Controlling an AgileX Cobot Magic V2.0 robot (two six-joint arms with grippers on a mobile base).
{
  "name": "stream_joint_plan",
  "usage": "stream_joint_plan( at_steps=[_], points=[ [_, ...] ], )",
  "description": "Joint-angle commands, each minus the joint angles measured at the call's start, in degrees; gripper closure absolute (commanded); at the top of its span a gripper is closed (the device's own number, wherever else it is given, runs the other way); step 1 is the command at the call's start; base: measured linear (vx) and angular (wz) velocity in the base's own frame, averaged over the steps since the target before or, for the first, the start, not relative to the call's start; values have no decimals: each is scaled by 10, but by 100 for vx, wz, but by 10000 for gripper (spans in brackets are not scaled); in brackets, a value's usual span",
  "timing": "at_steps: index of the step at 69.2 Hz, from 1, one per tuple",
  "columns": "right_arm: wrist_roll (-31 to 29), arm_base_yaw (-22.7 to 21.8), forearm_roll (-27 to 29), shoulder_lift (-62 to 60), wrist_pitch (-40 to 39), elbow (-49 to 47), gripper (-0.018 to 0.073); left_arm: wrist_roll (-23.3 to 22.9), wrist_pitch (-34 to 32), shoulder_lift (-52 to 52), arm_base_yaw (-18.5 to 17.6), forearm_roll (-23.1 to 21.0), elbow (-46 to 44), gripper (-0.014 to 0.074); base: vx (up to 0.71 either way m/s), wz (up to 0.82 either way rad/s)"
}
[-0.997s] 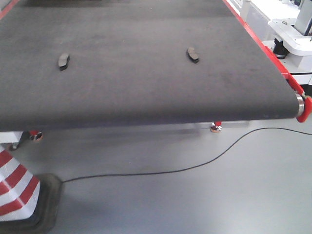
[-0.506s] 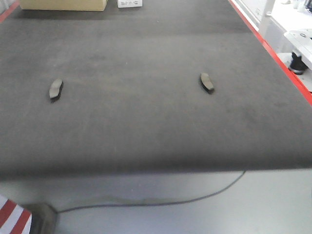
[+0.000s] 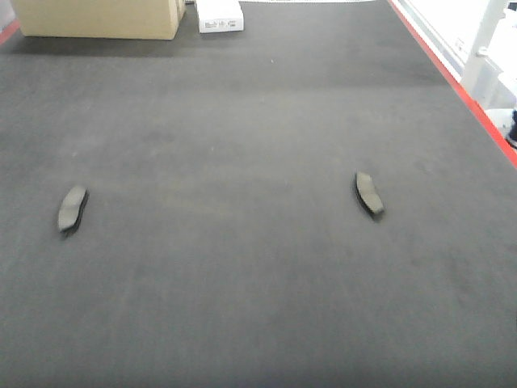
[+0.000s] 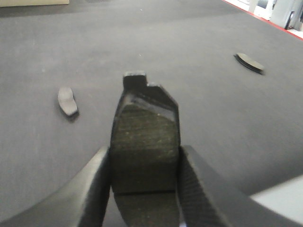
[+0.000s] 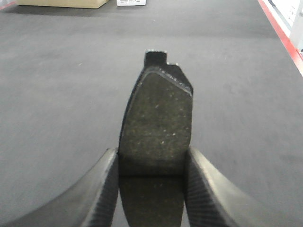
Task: Move and align brake pads A on conveyor
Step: 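Turn and stop the base facing the black conveyor belt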
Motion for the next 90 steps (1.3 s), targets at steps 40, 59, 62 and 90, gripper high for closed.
stream_joint_plan(
  at_steps=[40, 59, 62, 90],
  points=[
    [-5, -2, 1, 5, -56, -19, 562, 0, -56, 13, -3, 4, -14, 603, 23, 1],
    [-5, -2, 1, 5, -56, -19, 562, 0, -56, 13, -3, 4, -14, 603, 5, 1],
    [-5, -2, 1, 5, -56, -19, 562, 0, -56, 13, -3, 4, -14, 603, 1, 1],
    [-5, -2, 1, 5, -56, -19, 562, 0, -56, 13, -3, 4, -14, 603, 0, 0]
  ],
)
